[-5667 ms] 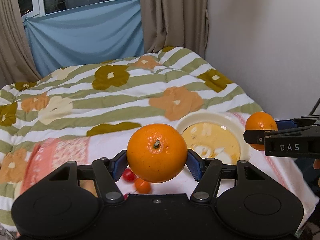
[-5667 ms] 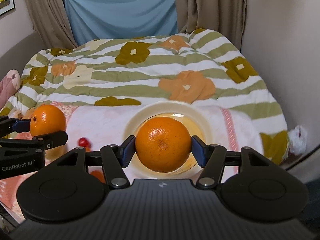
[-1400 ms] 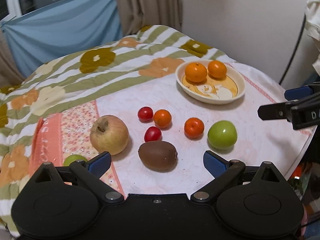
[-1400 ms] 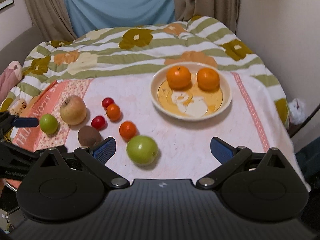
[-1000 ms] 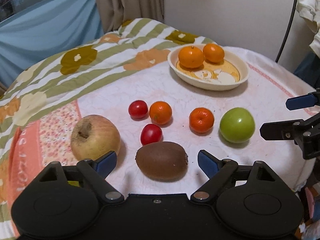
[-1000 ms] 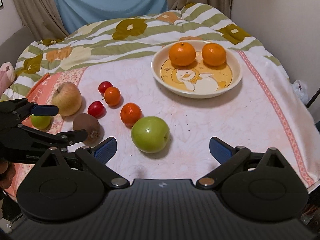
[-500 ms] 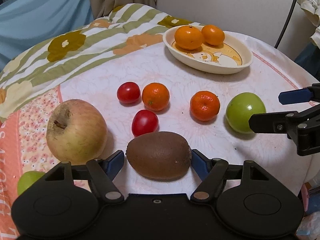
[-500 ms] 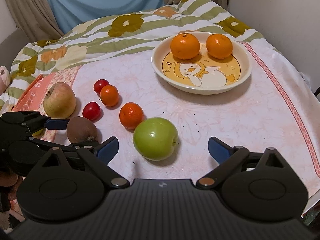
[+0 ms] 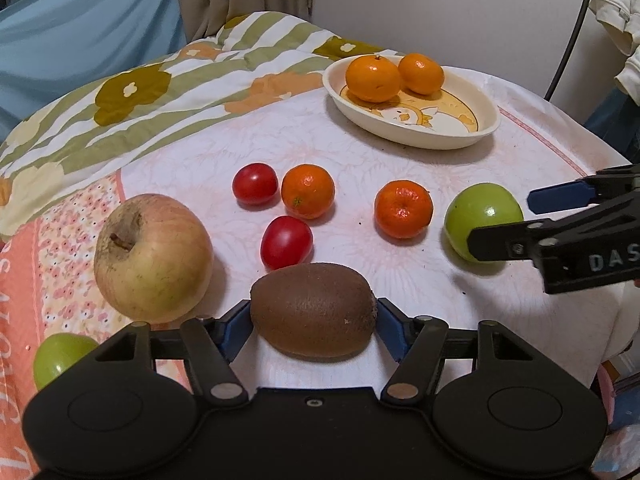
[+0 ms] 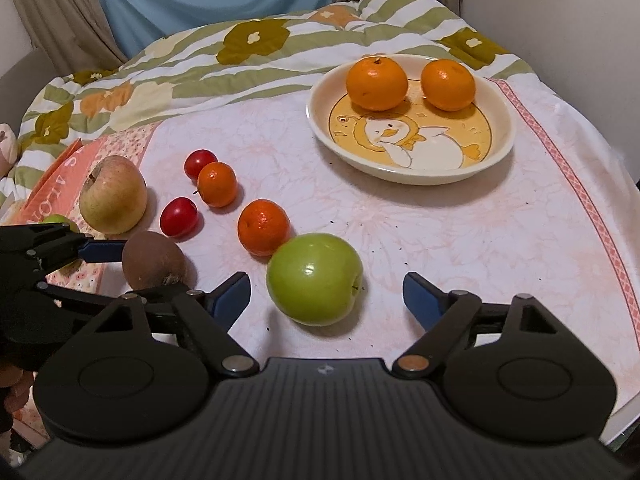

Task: Organize fruits
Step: 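Lift the kiwi with the left tool while the right tool grasps a green apple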

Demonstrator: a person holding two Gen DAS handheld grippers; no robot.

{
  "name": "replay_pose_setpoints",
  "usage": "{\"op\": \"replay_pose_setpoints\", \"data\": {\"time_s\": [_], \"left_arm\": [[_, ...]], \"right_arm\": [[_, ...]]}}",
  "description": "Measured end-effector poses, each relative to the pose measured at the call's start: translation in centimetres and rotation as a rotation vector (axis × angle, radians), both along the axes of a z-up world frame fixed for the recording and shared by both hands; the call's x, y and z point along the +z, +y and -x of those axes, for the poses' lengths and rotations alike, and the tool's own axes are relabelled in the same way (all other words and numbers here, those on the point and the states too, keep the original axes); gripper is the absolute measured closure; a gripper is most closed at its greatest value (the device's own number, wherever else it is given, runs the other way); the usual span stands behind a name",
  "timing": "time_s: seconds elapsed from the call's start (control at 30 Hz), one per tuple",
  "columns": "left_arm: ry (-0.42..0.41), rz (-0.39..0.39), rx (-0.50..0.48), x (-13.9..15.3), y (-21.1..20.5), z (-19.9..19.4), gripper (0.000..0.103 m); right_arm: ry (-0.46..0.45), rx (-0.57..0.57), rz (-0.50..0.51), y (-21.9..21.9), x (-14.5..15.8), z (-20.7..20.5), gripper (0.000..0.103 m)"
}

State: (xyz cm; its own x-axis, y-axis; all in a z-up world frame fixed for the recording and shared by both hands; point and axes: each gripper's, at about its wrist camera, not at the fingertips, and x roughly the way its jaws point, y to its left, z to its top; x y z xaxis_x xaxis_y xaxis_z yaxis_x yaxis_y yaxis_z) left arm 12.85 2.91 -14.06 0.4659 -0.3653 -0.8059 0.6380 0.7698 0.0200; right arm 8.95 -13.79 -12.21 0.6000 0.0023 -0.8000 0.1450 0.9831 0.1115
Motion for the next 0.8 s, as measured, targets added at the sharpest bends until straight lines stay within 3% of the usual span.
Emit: {"op": "replay_pose_setpoints", "data": {"time_s": [0.47, 0.8], "left_arm": [[0.007, 0.003, 0.060, 0.1, 1.3, 1.0, 0.033], [-0.001, 0.008, 0.103, 0.7, 1.9, 1.5, 0.033]], "right_arm": [[0.020, 0.028, 0.004, 0.5, -1.6, -1.9, 0.026], [0.027, 0.056, 0.004, 0.5, -1.8, -1.8, 0.030]]}}
